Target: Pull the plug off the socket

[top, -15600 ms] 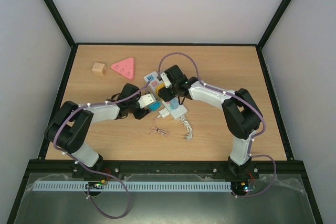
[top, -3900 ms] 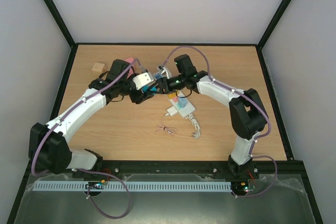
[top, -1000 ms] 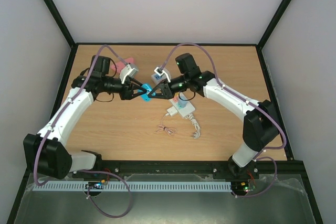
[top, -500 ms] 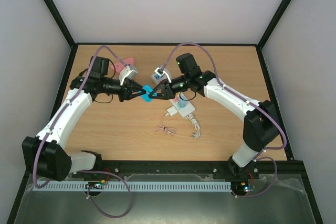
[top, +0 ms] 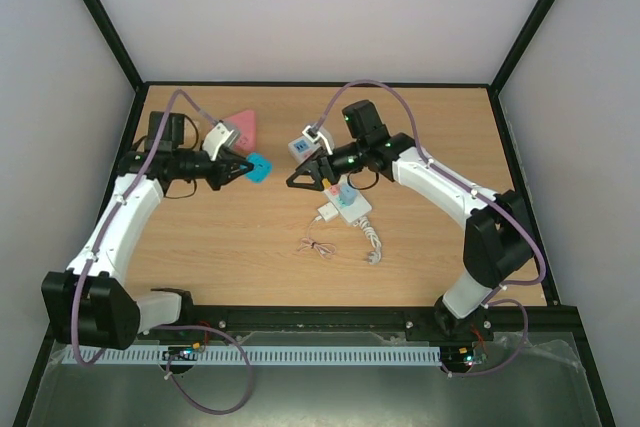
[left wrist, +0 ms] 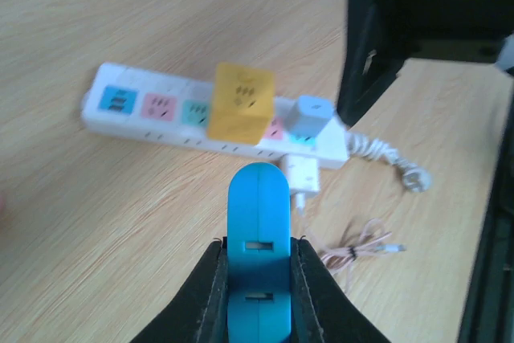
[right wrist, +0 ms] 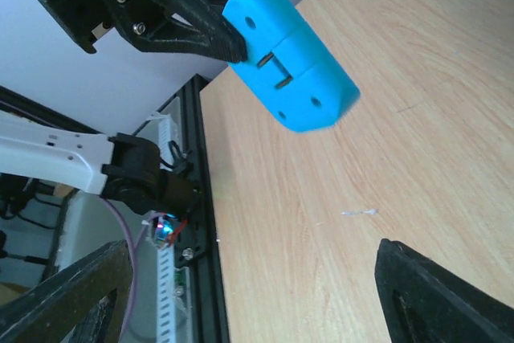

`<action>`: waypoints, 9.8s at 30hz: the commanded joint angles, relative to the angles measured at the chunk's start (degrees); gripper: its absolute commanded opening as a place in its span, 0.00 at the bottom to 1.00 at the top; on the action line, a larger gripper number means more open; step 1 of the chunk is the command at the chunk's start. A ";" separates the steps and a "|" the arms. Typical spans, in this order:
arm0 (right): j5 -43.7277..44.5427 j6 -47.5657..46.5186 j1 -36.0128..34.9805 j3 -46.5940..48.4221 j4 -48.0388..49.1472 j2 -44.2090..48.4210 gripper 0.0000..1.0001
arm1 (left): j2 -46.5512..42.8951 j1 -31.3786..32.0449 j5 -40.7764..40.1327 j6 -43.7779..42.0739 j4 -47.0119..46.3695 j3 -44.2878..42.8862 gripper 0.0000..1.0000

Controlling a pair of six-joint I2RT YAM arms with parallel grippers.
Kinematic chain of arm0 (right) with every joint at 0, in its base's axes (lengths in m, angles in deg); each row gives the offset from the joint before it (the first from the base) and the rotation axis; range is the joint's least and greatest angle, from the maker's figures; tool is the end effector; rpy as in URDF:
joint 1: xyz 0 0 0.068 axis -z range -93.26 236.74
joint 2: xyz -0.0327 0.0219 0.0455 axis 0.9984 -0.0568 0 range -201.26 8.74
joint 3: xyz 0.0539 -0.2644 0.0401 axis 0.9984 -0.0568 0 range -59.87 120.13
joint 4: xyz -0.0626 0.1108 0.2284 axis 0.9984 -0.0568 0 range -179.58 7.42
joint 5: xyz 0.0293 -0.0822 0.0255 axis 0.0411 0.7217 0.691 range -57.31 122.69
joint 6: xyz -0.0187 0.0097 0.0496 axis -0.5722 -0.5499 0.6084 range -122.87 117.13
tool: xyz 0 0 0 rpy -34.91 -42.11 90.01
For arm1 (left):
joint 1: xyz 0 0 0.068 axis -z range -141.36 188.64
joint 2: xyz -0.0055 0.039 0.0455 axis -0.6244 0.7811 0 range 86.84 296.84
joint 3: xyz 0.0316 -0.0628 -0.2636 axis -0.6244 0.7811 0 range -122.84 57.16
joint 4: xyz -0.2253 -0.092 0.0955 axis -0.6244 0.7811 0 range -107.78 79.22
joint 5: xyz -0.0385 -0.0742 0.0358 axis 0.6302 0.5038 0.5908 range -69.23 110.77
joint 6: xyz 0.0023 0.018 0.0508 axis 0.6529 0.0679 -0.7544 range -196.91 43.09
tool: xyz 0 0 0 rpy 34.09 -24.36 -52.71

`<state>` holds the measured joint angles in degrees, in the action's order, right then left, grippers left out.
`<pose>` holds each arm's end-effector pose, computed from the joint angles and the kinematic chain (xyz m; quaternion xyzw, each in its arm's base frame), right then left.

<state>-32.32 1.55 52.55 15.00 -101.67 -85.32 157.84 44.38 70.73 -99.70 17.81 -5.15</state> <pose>0.2794 0.2287 0.2978 -0.4214 0.6733 0.5780 0.1873 0.2507 -0.0526 0.3176 0.3648 0.7691 -0.3326 0.4059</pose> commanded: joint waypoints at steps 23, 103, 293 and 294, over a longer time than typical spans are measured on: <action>31.52 -5.38 3.21 -7.97 3.37 9.37 0.98 | 3.18 -6.19 -65.79 -15.53 -32.37 22.32 0.02; 47.76 -15.69 7.56 -30.39 14.28 13.76 0.93 | 19.66 23.01 -29.10 9.24 -19.48 -4.74 1.00; 39.26 -4.28 -0.08 -22.95 20.67 -4.42 0.82 | 22.83 8.25 -80.56 -21.75 -37.32 13.39 0.20; 39.26 -4.25 -0.08 -22.93 20.67 -4.50 0.82 | 23.20 8.41 -80.81 -21.70 -37.99 13.69 0.20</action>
<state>8.31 -3.56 52.29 -8.63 -80.23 -92.29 179.92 52.01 -6.60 -121.05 -15.35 7.60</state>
